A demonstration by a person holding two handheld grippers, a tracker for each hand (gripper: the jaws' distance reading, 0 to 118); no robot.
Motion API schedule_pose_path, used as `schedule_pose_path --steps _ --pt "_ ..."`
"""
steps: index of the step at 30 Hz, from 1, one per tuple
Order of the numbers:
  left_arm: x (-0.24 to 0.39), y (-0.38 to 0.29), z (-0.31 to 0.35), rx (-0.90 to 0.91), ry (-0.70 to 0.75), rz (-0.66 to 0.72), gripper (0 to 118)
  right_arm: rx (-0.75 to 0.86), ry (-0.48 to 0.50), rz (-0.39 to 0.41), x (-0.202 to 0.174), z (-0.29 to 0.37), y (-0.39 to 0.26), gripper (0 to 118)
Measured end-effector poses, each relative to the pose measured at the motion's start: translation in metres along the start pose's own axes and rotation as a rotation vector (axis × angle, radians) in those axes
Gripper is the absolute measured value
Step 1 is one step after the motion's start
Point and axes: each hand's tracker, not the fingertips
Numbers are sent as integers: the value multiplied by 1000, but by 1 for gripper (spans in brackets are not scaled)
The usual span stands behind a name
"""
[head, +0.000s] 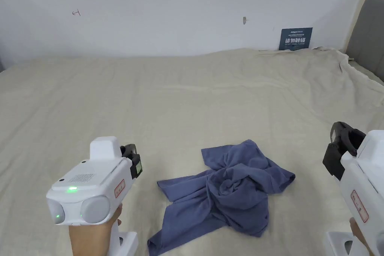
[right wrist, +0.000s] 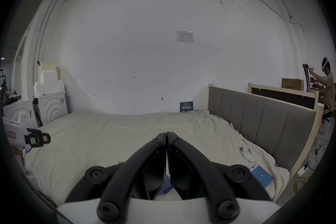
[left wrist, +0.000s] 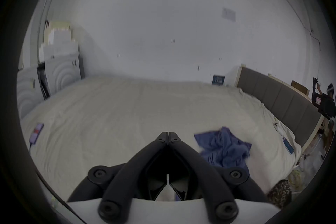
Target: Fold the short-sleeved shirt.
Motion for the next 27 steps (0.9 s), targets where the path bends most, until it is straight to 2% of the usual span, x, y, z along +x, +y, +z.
schedule_pose_path --steps 5,9,11,12,13,15,23,26,27 --pt "-4 -29 -32 -266 -38 84 0 -11 1 -15 2 1 -4 1" --pt "-3 -62 -52 -446 -83 142 12 -21 4 -16 -4 -4 -8 1" --pt "1 -81 -58 -501 -67 134 35 -30 5 -17 -3 -6 -10 1" --pt "3 -89 -63 -527 -57 118 58 -34 5 -17 -4 -6 -12 1" --pt "5 -97 -66 -546 -41 100 74 -36 4 -18 -4 -7 -13 1" --pt "9 -112 -72 -585 -5 64 92 -41 3 -20 -3 -7 -14 1" --pt "17 -147 -89 -645 40 9 90 -71 -1 -18 -1 -9 -21 1" --pt "21 -152 -91 -669 17 -7 62 -80 -2 -18 -1 -10 -22 1" --pt "25 -153 -91 -679 34 -28 58 -83 -2 -18 0 -11 -22 1"
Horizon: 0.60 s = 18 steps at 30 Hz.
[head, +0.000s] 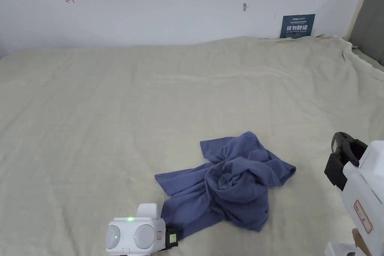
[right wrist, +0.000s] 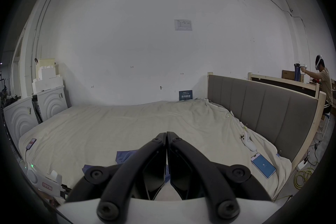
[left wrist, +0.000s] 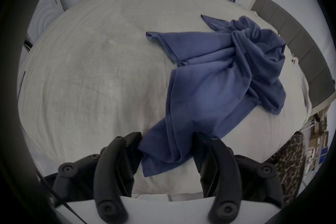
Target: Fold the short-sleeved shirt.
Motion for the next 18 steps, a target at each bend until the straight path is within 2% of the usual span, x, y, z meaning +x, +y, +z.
schedule_pose_path --steps 1,2,3,4,10,16,18 --pt "3 -1 1 9 34 -39 52 -3 -1 1 0 0 0 1" --pt "4 -1 3 6 18 -55 39 -4 -1 1 0 -1 0 1" --pt "6 -1 6 8 12 -54 19 -6 -1 2 0 -2 0 1" --pt "7 0 9 15 -2 -56 14 -8 -2 3 0 -3 0 1" --pt "10 5 19 46 -86 -84 8 -47 -14 0 4 -25 -7 1" --pt "-5 18 56 132 -203 -22 7 -270 10 -17 17 -89 -25 2" --pt "-8 20 65 152 -207 -16 7 -313 30 -33 22 -115 -35 9"
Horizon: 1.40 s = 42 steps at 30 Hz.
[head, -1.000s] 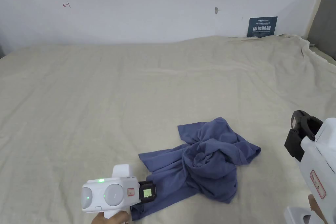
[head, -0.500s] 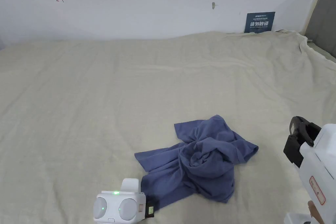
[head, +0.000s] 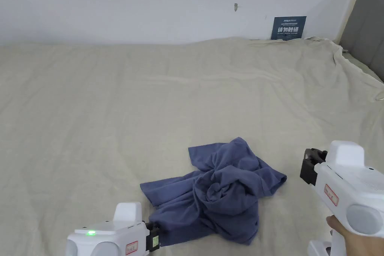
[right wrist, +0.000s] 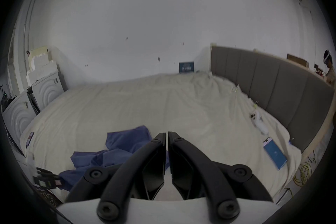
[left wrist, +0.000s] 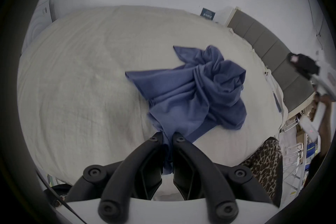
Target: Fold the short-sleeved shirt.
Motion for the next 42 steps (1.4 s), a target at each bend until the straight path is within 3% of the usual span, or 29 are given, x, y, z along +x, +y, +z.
schedule_pose_path --steps 1,2,3,5,6,11,15,17,21,23,24,25,30,37,42 --pt "-2 3 5 12 -8 4 7 -27 -8 16 2 -15 -1 17" --pt "-4 5 9 22 -16 13 7 -62 -16 34 3 -29 -1 34" --pt "-6 7 12 31 -24 27 7 -102 -16 55 5 -45 -2 64" --pt "-10 10 16 38 -42 54 7 -175 -14 58 7 -74 -5 99" --pt "-12 11 16 42 -48 64 7 -204 -16 45 4 -85 -7 106" --pt "-18 13 17 41 -44 68 7 -327 -23 76 3 -143 -19 106" --pt "-21 14 18 39 -48 78 7 -427 -14 60 -9 -161 -30 104" --pt "-22 14 18 41 -47 81 7 -465 -43 66 -14 -169 -37 96" --pt "-22 14 19 45 -55 77 7 -516 -29 109 -31 -165 -46 36" --pt "-22 14 20 46 -56 69 7 -518 5 127 -37 -159 -49 33" --pt "-21 14 20 49 -57 66 7 -485 6 157 -42 -152 -48 25" --pt "-21 14 21 50 -59 66 7 -450 14 161 -45 -145 -46 8" --pt "-22 14 26 78 -78 80 7 -363 70 171 -39 -110 -21 7" --pt "-33 41 48 158 -155 152 7 -157 230 -56 -13 -44 54 7" --pt "-47 83 72 237 -168 160 7 -54 248 -59 0 -16 104 7"
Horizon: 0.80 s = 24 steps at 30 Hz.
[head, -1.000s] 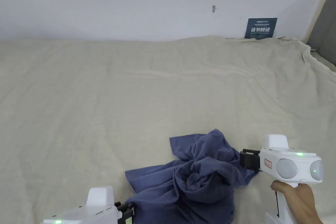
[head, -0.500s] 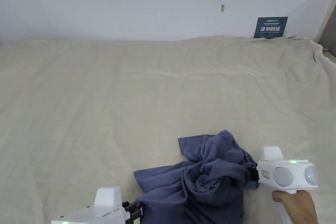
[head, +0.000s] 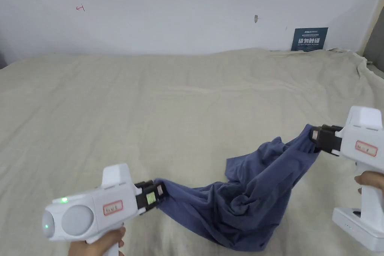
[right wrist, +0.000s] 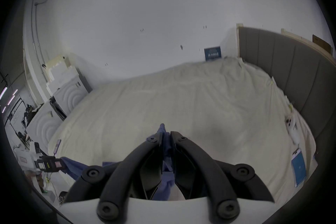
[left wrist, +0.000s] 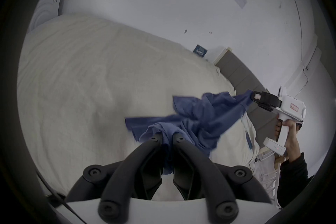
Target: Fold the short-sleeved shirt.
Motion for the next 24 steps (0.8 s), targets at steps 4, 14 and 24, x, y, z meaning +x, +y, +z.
schedule_pose_path --steps 4,14,24 --pt "-8 54 16 88 17 7 7 68 -15 35 4 18 35 7" --pt "-11 200 44 271 143 -31 7 211 -109 48 20 24 134 7" --pt "6 312 46 402 226 -79 7 300 -158 52 19 -7 211 7"
